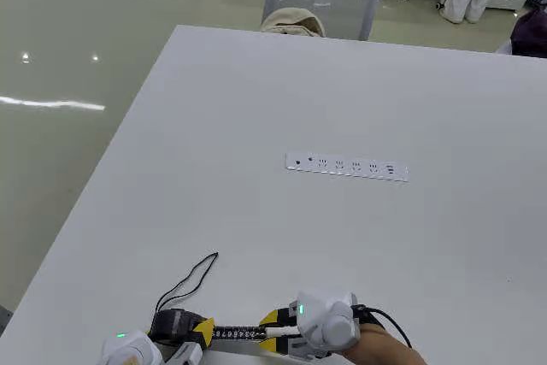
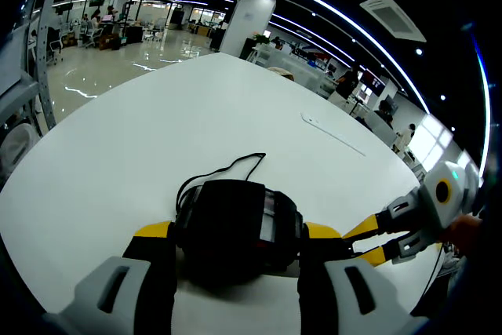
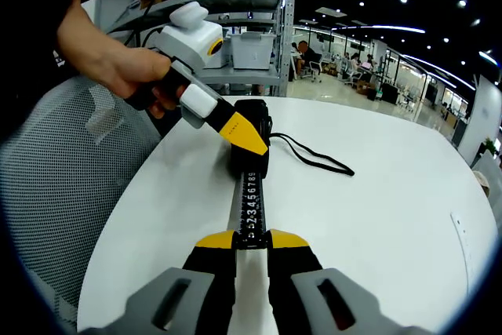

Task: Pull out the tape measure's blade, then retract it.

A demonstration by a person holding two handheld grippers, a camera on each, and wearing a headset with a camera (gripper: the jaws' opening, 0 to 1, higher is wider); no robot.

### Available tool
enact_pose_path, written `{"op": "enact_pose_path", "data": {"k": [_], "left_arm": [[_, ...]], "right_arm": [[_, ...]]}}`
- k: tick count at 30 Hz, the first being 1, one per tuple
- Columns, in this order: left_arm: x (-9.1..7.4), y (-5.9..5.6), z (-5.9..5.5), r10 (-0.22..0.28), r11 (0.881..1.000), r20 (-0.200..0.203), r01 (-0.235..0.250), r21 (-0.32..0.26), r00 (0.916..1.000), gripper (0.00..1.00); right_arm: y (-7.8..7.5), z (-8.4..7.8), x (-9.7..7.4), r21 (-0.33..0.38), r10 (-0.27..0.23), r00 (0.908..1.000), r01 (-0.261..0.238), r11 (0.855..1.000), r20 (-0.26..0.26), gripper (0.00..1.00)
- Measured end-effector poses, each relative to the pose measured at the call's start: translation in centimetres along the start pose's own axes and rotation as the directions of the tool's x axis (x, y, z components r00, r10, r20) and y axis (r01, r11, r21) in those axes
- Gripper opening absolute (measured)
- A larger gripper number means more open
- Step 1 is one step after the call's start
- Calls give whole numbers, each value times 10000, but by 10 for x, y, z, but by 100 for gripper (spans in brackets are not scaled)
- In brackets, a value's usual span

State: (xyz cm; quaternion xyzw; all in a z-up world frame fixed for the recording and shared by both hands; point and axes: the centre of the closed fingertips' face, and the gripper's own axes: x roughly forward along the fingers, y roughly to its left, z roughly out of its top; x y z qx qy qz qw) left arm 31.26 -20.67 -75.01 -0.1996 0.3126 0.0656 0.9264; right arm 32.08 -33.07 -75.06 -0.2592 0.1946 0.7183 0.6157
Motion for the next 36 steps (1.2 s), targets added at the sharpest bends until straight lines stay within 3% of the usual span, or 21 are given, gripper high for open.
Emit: {"op": "enact_pose_path", "data": {"k": [36], "left_arm": [[1, 1, 0, -76, 10000, -89, 76, -7, 9999, 59]], "right_arm": [[1, 10, 20, 57, 118, 9999, -118, 9999, 91, 13]]}}
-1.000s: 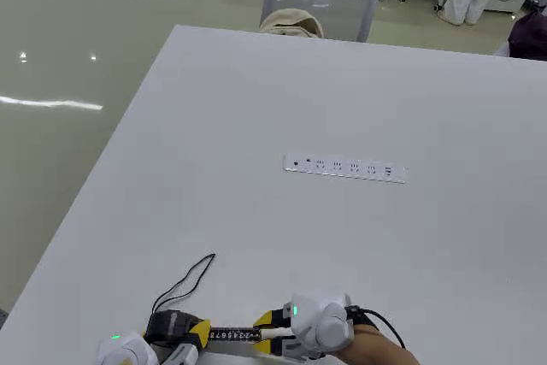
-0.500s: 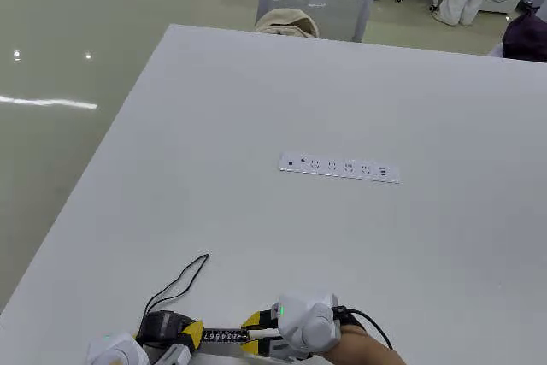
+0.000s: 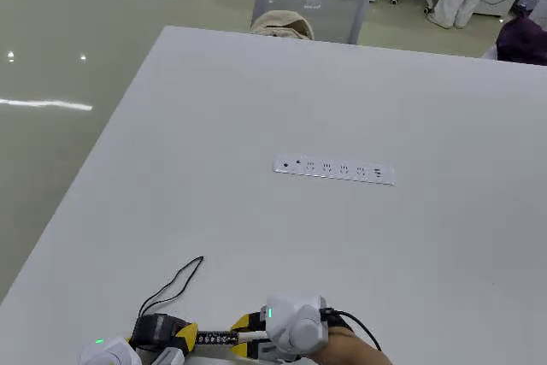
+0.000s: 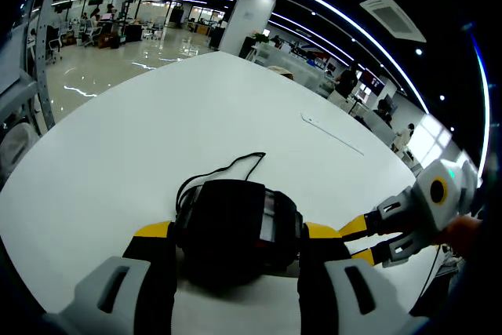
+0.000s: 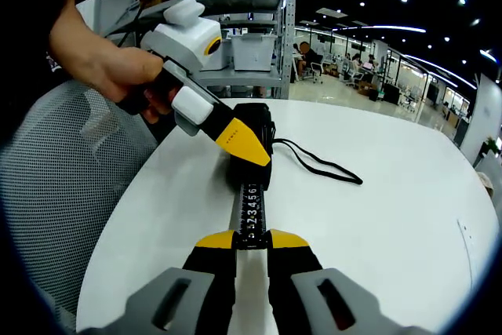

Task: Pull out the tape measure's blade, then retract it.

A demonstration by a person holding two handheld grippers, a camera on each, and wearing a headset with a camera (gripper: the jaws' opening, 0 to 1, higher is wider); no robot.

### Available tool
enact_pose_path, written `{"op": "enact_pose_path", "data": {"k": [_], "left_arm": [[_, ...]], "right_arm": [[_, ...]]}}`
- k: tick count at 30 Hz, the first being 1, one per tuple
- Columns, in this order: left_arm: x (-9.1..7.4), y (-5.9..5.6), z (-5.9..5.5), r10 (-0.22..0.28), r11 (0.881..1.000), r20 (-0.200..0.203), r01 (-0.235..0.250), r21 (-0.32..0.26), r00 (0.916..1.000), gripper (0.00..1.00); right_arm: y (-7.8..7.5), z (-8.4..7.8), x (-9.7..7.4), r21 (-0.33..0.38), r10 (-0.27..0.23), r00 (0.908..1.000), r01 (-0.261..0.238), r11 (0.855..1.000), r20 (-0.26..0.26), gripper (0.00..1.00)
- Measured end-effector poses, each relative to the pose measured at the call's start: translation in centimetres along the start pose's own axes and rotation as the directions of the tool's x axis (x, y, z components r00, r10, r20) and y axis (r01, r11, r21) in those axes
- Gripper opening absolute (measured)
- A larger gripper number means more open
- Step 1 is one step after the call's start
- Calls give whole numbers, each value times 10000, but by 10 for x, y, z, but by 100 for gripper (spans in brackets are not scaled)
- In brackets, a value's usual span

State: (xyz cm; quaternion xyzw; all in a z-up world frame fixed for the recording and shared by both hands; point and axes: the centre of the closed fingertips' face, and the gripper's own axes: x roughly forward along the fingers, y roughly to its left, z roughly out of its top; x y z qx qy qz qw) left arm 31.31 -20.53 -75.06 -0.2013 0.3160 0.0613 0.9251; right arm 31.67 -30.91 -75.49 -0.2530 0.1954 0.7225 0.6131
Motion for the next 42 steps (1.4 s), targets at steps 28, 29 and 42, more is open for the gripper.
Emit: {"op": "enact_pose_path", "data": {"k": [28, 29, 42], "left_arm": [[-1, 1, -1, -44, 10000, -61, 44, 39, 10000, 59], [-1, 0, -1, -49, 10000, -58, 49, 22, 10000, 59], [-1, 1, -1, -55, 10000, -73, 56, 23, 10000, 59]], "right_arm": [[1, 6, 15, 92, 71, 9999, -72, 9999, 94, 13], [0, 7, 15, 96, 68, 9999, -69, 9999, 105, 13], [0, 11, 21, 118, 75, 9999, -77, 9999, 148, 13]]}}
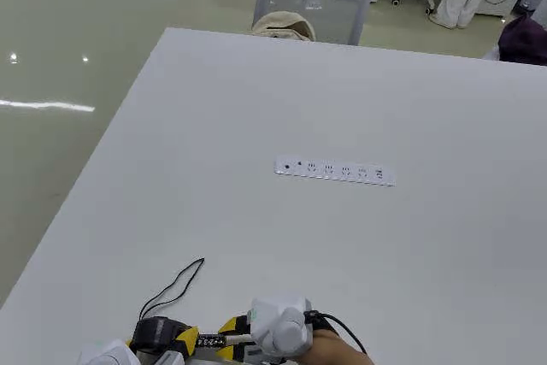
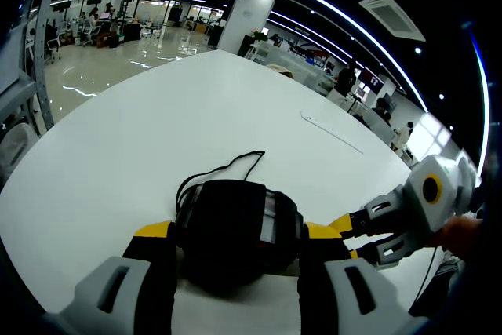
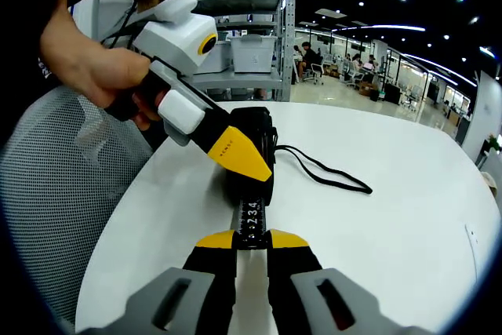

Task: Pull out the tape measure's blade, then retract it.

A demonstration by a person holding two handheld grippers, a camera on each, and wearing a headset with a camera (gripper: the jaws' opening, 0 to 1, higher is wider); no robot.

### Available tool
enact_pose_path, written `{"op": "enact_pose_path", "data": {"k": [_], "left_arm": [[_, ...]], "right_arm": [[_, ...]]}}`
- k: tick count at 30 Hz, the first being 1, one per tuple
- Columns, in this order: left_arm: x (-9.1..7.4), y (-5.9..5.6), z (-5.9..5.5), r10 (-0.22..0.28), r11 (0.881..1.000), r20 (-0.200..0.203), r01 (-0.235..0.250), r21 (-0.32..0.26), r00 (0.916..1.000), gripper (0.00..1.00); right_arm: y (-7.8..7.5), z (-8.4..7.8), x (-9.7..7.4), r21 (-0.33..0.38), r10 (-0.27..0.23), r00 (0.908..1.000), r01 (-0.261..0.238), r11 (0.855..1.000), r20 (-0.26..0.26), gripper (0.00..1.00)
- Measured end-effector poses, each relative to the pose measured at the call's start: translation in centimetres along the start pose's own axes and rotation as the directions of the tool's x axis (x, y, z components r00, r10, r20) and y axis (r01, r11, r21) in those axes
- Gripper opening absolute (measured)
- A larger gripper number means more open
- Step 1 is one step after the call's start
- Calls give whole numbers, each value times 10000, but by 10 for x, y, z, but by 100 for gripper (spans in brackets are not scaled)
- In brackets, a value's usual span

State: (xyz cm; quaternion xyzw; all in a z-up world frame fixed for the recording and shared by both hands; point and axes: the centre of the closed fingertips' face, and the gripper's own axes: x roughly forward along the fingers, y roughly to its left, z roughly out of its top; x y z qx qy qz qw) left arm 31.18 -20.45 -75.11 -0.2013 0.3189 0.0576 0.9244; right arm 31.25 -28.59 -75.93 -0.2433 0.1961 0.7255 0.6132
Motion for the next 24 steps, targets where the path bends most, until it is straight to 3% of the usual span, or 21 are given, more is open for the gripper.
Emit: {"op": "enact_pose_path", "data": {"k": [24], "left_arm": [[-1, 1, -1, -63, 10000, -50, 63, -24, 10000, 59]], "right_arm": [[1, 6, 13, -31, 93, 9999, -93, 10000, 46, 13]]}}
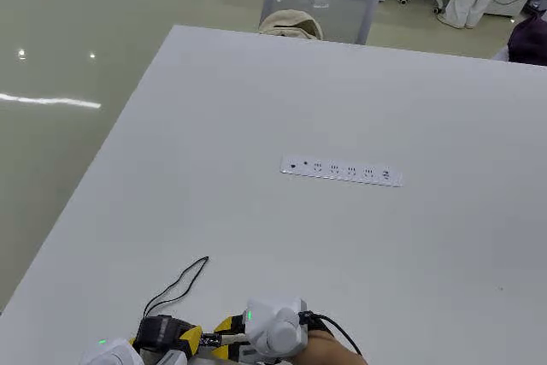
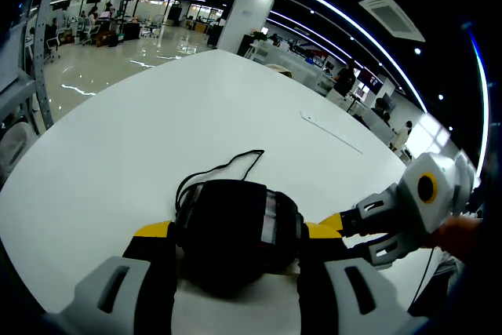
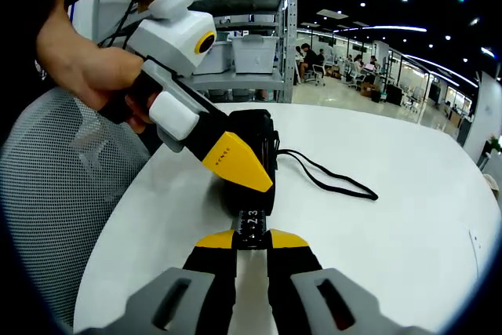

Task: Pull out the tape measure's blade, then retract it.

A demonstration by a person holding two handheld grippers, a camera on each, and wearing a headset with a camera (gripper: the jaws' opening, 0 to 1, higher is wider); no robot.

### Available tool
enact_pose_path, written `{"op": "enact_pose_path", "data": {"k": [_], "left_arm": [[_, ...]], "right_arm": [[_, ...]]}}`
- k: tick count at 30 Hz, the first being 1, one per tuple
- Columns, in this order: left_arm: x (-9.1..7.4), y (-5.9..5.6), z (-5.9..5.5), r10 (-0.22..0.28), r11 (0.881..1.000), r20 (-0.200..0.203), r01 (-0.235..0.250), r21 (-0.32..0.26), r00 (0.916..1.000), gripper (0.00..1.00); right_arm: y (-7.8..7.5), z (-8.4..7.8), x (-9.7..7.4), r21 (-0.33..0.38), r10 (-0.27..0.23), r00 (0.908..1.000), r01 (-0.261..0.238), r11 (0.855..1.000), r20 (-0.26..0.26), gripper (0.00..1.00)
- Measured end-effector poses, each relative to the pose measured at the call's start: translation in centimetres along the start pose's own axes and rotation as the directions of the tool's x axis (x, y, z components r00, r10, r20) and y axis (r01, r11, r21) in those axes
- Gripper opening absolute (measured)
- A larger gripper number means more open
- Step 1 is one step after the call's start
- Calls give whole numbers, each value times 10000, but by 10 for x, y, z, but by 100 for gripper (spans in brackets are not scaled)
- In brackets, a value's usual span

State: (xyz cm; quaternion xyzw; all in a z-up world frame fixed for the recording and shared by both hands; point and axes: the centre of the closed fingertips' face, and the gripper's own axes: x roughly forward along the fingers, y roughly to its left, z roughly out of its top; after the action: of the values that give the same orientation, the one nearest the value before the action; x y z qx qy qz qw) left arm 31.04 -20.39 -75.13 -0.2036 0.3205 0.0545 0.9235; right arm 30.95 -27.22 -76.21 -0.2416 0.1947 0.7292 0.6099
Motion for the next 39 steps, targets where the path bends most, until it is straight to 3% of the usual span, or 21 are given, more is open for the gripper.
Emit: {"op": "enact_pose_path", "data": {"k": [39], "left_arm": [[-1, 2, 0, -51, 10000, -46, 51, -18, 10000, 59]], "right_arm": [[0, 7, 19, 94, 43, 10000, -43, 9999, -22, 12]]}}
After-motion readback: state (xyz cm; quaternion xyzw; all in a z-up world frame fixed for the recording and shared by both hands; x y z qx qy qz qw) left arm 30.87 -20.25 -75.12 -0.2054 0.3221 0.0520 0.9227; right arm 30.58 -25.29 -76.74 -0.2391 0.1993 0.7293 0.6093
